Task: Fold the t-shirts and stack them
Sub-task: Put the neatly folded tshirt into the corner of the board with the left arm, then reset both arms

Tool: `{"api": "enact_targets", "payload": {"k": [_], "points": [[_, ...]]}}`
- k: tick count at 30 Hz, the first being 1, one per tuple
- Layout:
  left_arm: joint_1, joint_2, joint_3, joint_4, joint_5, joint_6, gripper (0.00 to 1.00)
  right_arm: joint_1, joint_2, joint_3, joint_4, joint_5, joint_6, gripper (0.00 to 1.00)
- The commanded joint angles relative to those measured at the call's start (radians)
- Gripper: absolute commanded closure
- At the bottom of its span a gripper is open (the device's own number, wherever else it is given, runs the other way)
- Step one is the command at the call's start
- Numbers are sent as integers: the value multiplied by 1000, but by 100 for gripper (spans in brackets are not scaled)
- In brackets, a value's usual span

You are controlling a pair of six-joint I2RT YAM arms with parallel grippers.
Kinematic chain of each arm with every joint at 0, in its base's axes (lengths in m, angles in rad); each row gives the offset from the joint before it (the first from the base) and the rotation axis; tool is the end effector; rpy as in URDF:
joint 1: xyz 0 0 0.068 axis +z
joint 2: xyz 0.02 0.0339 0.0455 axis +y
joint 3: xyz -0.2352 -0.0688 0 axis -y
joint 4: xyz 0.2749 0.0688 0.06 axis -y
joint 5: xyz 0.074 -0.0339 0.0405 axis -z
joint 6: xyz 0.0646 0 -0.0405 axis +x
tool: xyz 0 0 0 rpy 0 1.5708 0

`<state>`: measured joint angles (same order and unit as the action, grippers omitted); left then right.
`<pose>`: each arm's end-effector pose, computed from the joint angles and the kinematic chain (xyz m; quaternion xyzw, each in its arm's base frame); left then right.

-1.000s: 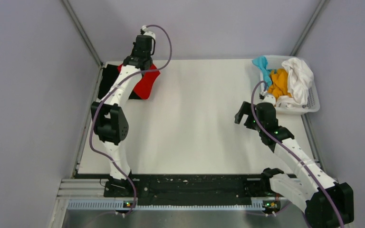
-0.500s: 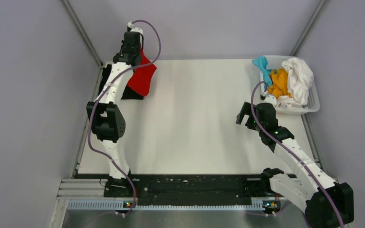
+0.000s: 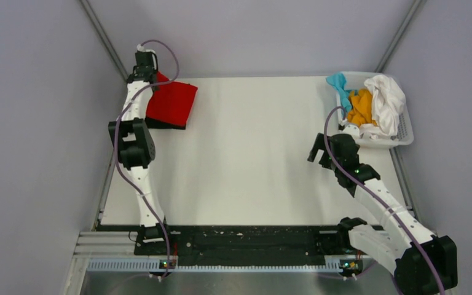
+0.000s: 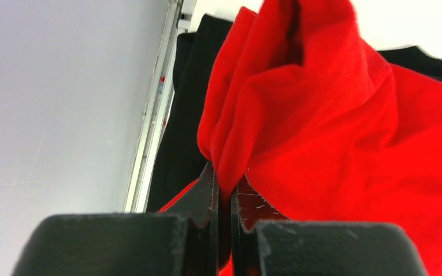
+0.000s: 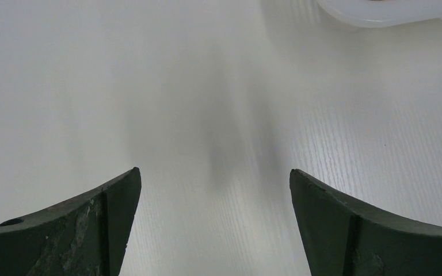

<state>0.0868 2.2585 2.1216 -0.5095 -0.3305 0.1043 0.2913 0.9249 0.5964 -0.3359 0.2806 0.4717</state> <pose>0.5537 0.0692 0.2358 -0.0656 0.8835 0.1885 0.4238 0.2591 0.0590 0.1855 0.1412 0.8811 0.0447 0.4492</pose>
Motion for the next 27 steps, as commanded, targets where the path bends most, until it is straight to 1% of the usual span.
{"api": "enact_targets", "payload": {"k": [1, 4, 6, 7, 8, 9, 10, 11, 12, 15, 19, 21, 23, 25, 27], "points": [[60, 15, 57, 33, 68, -43, 100, -9, -3, 41, -6, 46, -6, 1], [89, 36, 57, 54, 107, -70, 100, -10, -4, 48, -8, 42, -4, 1], [100, 46, 57, 58, 122, -90, 84, -10, -4, 52, -6, 44, -2, 1], [104, 50, 56, 58, 118, -98, 79, -9, -5, 52, -7, 44, 2, 1], [105, 54, 54, 57, 106, -101, 70, -10, -5, 52, -7, 43, 5, 1], [106, 57, 54, 58, 87, -101, 54, -9, -6, 53, -8, 41, 6, 1], [108, 58, 57, 56, 57, -116, 24, -10, -7, 55, -7, 38, 7, 1], [110, 52, 61, 44, 37, -137, 4, -10, -9, 57, -8, 36, 7, 1], [111, 39, 64, 35, 19, -155, 2, -10, -10, 60, -8, 36, 8, 1], [113, -43, 42, 14, 20, -218, 1, -10, -24, 66, -15, 19, 11, 1], [111, -194, -57, 11, 135, -326, 1, -9, -48, 59, -20, -20, 11, 1], [109, -282, -139, 37, 243, -383, 2, -9, -61, 54, -35, -37, 11, 1], [94, -375, -234, 67, 314, -448, 1, -10, -76, 53, -56, -49, 11, 1], [62, -474, -353, 93, 347, -510, 2, -10, -96, 49, -72, -59, 12, 1], [0, -591, -518, 140, 341, -552, 1, -10, -120, 35, -74, -66, 13, 1]]}}
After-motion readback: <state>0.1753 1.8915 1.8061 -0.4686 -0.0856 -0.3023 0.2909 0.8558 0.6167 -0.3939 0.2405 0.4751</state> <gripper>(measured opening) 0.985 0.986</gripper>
